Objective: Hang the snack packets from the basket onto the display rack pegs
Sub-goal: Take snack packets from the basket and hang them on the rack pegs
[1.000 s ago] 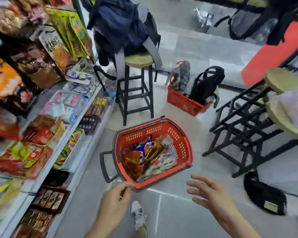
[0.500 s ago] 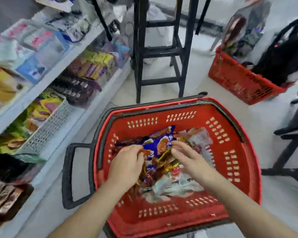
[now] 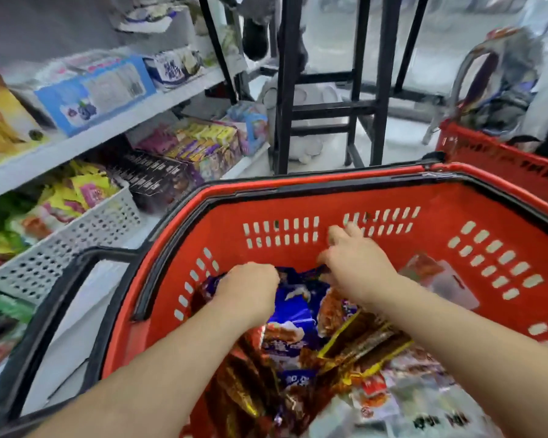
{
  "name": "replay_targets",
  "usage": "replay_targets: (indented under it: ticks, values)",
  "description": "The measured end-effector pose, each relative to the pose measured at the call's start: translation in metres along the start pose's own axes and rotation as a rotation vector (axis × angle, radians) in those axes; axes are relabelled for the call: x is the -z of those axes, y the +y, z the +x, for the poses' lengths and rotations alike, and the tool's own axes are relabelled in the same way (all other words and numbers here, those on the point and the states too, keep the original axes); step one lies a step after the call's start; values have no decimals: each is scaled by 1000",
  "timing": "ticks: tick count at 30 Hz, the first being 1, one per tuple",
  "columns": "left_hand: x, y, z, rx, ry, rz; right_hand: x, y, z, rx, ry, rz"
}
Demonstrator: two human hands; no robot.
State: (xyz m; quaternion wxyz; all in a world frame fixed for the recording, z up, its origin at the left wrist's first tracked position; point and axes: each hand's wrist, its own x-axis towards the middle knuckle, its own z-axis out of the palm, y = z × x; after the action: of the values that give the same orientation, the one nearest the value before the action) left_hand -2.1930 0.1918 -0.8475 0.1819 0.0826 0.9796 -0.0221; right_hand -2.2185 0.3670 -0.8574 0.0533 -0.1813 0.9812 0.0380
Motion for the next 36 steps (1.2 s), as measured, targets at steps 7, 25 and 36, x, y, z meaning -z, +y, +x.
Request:
replay_targets:
  ticks: [7, 25, 36]
  values:
    - [27, -7, -18, -92, 353, -254, 62, 31, -19, -127, 16, 586]
    - [67, 19, -49, -352, 487, -934, 108, 13, -70, 114, 71, 497]
    - [101, -28, -59, -216, 388, -841, 122, 68, -74, -266, 235, 319]
